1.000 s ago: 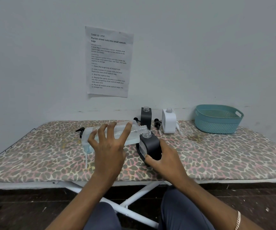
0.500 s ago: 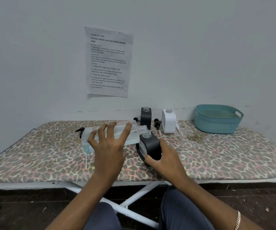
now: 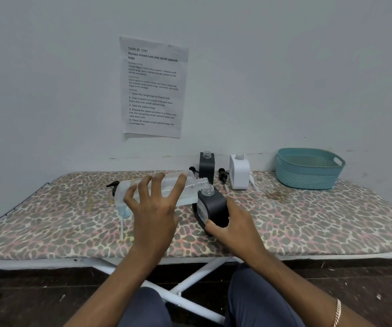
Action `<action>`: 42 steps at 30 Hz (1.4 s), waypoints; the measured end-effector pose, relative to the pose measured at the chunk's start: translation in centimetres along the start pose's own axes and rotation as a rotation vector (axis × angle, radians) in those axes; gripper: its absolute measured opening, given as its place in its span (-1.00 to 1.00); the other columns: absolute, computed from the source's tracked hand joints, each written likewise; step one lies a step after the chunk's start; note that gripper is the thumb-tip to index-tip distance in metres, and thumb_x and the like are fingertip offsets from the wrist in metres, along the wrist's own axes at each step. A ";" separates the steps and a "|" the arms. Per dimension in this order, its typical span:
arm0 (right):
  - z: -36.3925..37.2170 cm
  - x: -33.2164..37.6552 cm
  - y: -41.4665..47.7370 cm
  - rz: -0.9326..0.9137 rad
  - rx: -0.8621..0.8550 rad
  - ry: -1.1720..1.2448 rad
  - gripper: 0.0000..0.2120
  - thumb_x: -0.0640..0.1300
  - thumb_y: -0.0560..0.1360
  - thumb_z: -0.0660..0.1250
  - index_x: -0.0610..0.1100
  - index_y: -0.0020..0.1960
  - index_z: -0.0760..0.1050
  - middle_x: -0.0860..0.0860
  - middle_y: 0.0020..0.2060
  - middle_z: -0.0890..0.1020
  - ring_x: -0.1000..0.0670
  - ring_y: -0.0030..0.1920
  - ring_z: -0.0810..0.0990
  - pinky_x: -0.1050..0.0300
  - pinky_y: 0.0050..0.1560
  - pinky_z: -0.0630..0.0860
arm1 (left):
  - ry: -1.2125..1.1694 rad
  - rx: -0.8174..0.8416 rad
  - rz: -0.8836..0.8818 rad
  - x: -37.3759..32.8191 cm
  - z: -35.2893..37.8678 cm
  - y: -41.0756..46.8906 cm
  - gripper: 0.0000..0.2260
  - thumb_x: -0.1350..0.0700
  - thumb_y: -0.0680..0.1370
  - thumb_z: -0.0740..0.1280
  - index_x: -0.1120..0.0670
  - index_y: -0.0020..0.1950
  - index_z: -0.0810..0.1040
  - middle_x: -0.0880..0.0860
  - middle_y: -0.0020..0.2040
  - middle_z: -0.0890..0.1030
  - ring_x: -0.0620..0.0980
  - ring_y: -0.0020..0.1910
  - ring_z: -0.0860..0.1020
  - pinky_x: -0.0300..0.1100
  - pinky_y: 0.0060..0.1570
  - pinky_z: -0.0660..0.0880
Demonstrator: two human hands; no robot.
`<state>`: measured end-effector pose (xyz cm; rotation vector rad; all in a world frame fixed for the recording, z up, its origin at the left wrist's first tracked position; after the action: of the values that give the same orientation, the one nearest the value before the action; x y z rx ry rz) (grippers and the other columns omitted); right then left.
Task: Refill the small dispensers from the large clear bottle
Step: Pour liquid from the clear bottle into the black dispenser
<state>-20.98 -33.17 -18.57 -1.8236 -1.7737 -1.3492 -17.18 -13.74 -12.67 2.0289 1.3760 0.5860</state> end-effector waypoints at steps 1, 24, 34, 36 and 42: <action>0.0 0.0 0.0 0.002 0.001 -0.001 -0.65 0.19 0.38 0.44 0.14 0.11 0.46 0.19 -0.10 0.63 0.23 -0.06 0.57 0.37 -0.21 0.47 | 0.000 -0.001 0.000 0.0 0.0 0.0 -0.12 0.41 0.24 0.41 -0.12 0.53 0.49 0.20 0.35 0.53 0.31 0.34 0.47 0.34 0.23 0.30; 0.2 -0.4 0.2 0.015 -0.015 -0.016 -0.67 0.19 0.38 0.45 0.16 0.07 0.45 0.20 -0.13 0.63 0.21 -0.09 0.58 0.32 -0.23 0.45 | -0.004 -0.025 0.007 0.0 0.0 0.1 -0.11 0.42 0.23 0.38 -0.12 0.52 0.48 0.20 0.35 0.53 0.31 0.34 0.47 0.33 0.23 0.27; 0.2 -0.3 0.2 0.006 -0.009 -0.014 -0.66 0.18 0.39 0.45 0.15 0.10 0.46 0.20 -0.11 0.63 0.23 -0.07 0.57 0.34 -0.22 0.45 | -0.010 -0.027 0.010 0.1 0.3 0.1 -0.12 0.39 0.24 0.37 -0.13 0.53 0.46 0.19 0.36 0.52 0.28 0.35 0.43 0.32 0.23 0.26; 0.2 -0.3 0.2 0.007 -0.008 -0.013 -0.66 0.18 0.40 0.46 0.15 0.10 0.46 0.20 -0.12 0.63 0.23 -0.07 0.57 0.35 -0.22 0.45 | -0.010 -0.023 0.006 0.1 0.3 0.1 -0.12 0.39 0.24 0.36 -0.13 0.53 0.47 0.19 0.36 0.52 0.28 0.35 0.43 0.32 0.23 0.26; 0.2 -0.2 0.1 0.007 -0.008 -0.004 -0.66 0.18 0.39 0.45 0.16 0.11 0.46 0.20 -0.11 0.63 0.23 -0.06 0.58 0.34 -0.22 0.45 | -0.018 -0.039 0.009 0.1 0.2 0.1 -0.16 0.35 0.26 0.29 -0.12 0.53 0.46 0.19 0.35 0.51 0.29 0.34 0.45 0.32 0.23 0.26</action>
<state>-20.77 -33.19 -18.79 -1.8367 -1.7647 -1.3520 -16.96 -13.69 -12.73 2.0054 1.3359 0.5929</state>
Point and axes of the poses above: each hand's wrist, its own y-axis towards the middle knuckle, its own z-axis out of the palm, x = y × z, the point moved 4 cm from there along y, towards the middle knuckle
